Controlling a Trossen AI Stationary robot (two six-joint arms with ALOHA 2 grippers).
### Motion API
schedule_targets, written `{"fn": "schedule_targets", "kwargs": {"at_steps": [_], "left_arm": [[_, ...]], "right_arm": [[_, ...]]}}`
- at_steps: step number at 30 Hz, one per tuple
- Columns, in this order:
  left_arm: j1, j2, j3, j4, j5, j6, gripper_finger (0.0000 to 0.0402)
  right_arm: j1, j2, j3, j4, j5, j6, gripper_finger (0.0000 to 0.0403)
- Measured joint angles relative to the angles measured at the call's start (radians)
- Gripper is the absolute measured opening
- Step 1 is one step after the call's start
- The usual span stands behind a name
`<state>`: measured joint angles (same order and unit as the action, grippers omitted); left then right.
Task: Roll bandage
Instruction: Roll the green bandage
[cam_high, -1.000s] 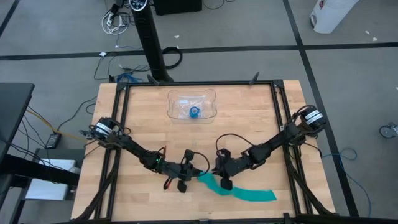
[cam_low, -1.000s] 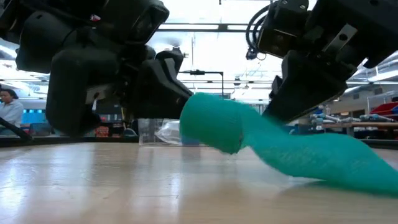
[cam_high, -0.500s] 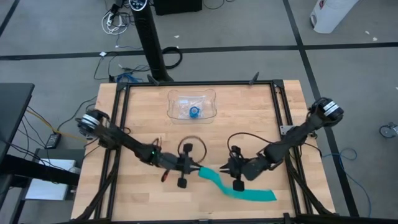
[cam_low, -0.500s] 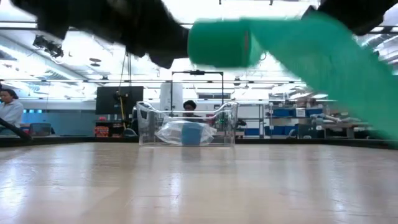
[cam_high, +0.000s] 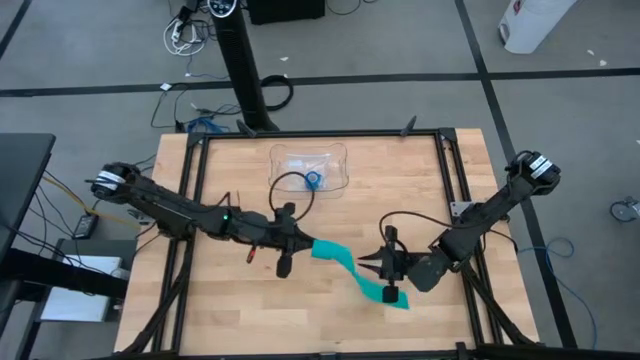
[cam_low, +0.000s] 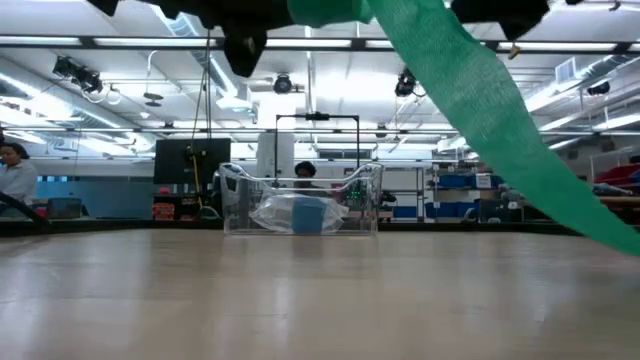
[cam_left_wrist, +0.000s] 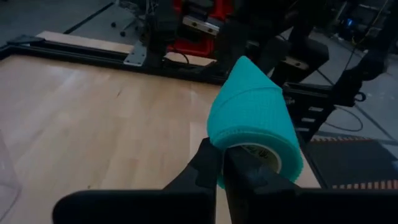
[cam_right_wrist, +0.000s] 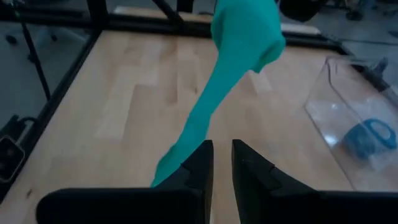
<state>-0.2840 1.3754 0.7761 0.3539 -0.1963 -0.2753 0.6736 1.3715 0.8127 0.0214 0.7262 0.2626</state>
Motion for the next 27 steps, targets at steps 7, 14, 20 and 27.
{"fn": "schedule_targets", "kwargs": {"at_steps": [7,14,20,27], "left_arm": [[0.002,-0.043,0.0,-0.09,-0.001,0.003,0.0018],[0.001,-0.043,0.0,-0.086,-0.001,0.065,0.0018],[-0.006,-0.043,0.0,-0.071,-0.001,0.112,0.0018],[-0.006,-0.043,0.0,-0.061,-0.008,0.144,0.0018]], "right_arm": [[-0.002,-0.001,0.001,0.139,-0.03,-0.098,0.0059],[-0.091,0.0,0.001,0.146,-0.151,0.006,0.0079],[-0.159,0.001,0.001,0.188,-0.302,0.048,0.0124],[-0.186,0.045,0.001,0.296,-0.345,0.039,0.0135]]}}
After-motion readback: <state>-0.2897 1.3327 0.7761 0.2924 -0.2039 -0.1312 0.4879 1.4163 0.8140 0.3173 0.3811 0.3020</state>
